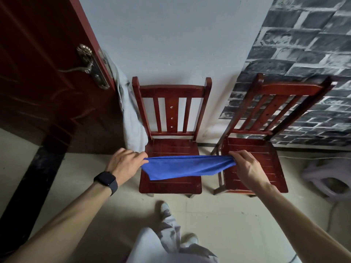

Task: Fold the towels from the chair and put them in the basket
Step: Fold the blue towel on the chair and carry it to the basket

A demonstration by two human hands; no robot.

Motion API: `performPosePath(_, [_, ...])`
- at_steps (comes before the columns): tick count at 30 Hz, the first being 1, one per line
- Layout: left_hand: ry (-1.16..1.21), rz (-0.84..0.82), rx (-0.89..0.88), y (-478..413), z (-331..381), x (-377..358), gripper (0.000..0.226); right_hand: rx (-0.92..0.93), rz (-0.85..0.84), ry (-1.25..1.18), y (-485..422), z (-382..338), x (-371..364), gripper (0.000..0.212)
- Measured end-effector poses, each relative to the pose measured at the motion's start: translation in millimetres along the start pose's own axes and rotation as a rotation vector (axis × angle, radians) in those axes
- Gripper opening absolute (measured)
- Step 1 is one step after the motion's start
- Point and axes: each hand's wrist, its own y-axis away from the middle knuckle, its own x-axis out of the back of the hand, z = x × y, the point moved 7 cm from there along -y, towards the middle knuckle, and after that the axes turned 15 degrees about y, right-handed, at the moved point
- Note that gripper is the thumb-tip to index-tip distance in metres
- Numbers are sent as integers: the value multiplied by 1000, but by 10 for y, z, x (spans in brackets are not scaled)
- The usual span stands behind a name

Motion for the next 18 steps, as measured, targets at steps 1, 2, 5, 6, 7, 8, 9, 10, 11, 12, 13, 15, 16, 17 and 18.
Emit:
performPosePath(1, [-57,16,-19,-24,-8,42,34,8,9,7,-29,-18,22,54])
performPosePath(2, [-115,37,-40,-33,-30,64,35,22,16,10,-55,-49,49,57])
performPosePath(5, [-256,59,-102,-70,-104,134,36,64,27,23,-128,-114,82,61])
performPosePath(6, [-265,56,-122,-85,-137,141,36,59,21,28,-157,-101,80,60])
performPosePath(7, [-263,44,-143,-91,-169,145,35,46,9,34,-185,-76,68,56])
performPosePath(8, [-259,29,-169,-89,-198,139,33,29,-5,39,-211,-53,60,48])
performPosePath(9, [-262,13,-192,-80,-228,127,32,16,-13,42,-234,-38,49,38])
performPosePath(10, [-269,3,-210,-71,-267,104,31,8,-21,42,-257,-39,37,29])
performPosePath(11, [-278,-12,-223,-62,-302,77,30,7,-26,39,-279,-56,24,22])
performPosePath(12, [-286,-31,-235,-48,-337,26,30,15,-31,39,-292,-85,10,19])
performPosePath(13, [-295,-64,-246,-21,-373,-44,30,36,-37,42,-303,-122,-16,17])
performPosePath(15, [-316,-127,-270,56,-427,-176,23,102,-73,63,-311,-197,-93,17])
performPosePath(16, [-305,-134,-258,85,-458,-211,22,125,-103,70,-310,-220,-144,17])
performPosePath(17, [-271,-120,-215,101,-505,-218,26,131,-129,69,-312,-233,-190,16])
performPosePath(18, [-225,-98,-154,100,-565,-211,30,122,-143,60,-323,-235,-228,14])
